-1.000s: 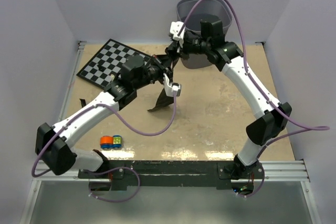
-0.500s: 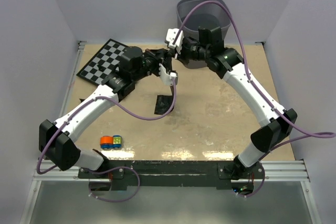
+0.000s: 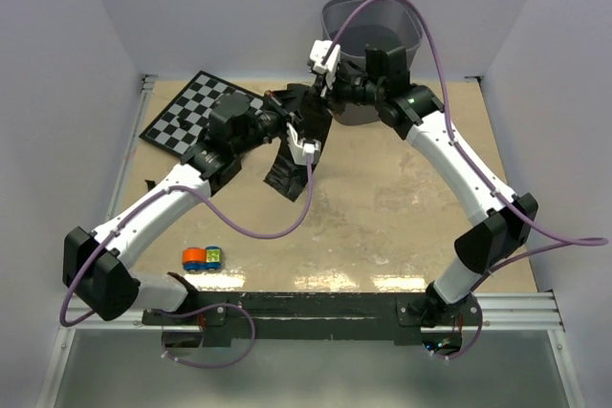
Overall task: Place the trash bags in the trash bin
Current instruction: Adjust the trash bag at the center of the board.
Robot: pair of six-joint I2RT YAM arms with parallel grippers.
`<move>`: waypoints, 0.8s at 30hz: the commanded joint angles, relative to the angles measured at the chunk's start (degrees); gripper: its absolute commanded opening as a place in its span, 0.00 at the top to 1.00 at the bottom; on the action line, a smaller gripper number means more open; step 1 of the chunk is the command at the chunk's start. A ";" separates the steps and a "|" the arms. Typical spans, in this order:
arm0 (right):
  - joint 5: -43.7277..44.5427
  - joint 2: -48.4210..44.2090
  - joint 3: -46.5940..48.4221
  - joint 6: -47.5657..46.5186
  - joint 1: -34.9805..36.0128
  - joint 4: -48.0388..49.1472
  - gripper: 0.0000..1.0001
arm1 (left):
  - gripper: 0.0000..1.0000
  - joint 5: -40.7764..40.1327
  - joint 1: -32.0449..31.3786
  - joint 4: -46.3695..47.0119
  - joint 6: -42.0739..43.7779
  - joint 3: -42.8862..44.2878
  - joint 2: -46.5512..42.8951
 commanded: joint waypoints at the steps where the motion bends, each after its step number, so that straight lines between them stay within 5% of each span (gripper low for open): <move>1: -10.08 -1.33 4.97 0.06 -1.72 0.06 1.00 | 1.00 3.54 -0.39 0.46 3.17 -1.91 -2.04; 4: -17.34 -5.54 3.42 2.63 -1.72 4.39 1.00 | 1.00 1.95 -0.30 0.46 3.26 -2.96 -1.51; 13: -7.94 -2.83 -4.41 -4.44 -1.45 -0.40 1.00 | 1.00 -2.61 -0.30 14.25 1.33 1.33 1.29; 19: -17.77 -1.60 3.49 -6.48 -2.24 -5.25 1.00 | 1.00 -3.33 0.31 14.44 -0.25 1.00 3.85; 24: -4.99 -2.21 -0.27 3.11 -3.21 8.11 1.00 | 1.00 2.81 -0.30 10.75 -0.60 -2.00 -1.41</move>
